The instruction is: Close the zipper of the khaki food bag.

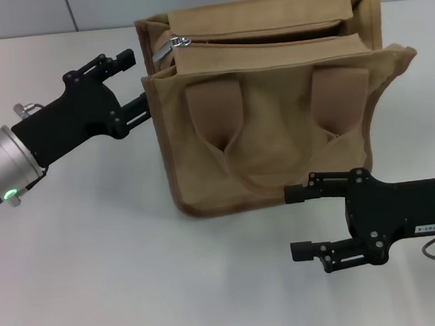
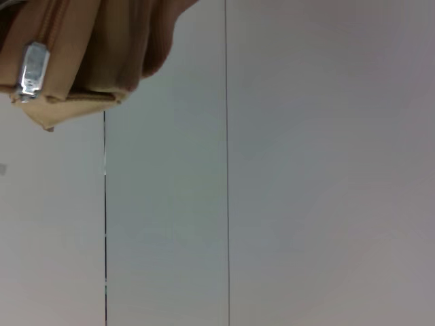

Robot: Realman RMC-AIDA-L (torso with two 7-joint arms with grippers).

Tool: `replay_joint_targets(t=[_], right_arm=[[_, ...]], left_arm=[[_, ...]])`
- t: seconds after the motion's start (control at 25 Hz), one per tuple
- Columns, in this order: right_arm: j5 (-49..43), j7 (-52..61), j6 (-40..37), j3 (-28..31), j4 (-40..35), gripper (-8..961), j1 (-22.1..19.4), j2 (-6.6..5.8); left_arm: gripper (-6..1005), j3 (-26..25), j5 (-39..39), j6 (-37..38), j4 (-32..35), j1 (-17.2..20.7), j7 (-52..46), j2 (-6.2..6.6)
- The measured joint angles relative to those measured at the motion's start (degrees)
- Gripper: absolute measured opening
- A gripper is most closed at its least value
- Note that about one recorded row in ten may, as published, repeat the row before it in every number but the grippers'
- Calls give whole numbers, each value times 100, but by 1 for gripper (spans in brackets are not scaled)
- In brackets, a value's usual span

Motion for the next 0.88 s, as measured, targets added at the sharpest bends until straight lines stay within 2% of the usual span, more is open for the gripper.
replay_joint_targets(t=[0.28,0.64,0.88], right_arm=[[10,-29,1,13,2,748,31,26],[150,-7,-70,18,60,741,81,34],[727,-4,-287,22,121,736,62,52]], left_arm=[[713,-30,-31,-38,-6,-79,-5,-2],[315,-44,-234,198,-13,-17,-37,-2],[65,-46,-415,592,-15,43,-25,3]])
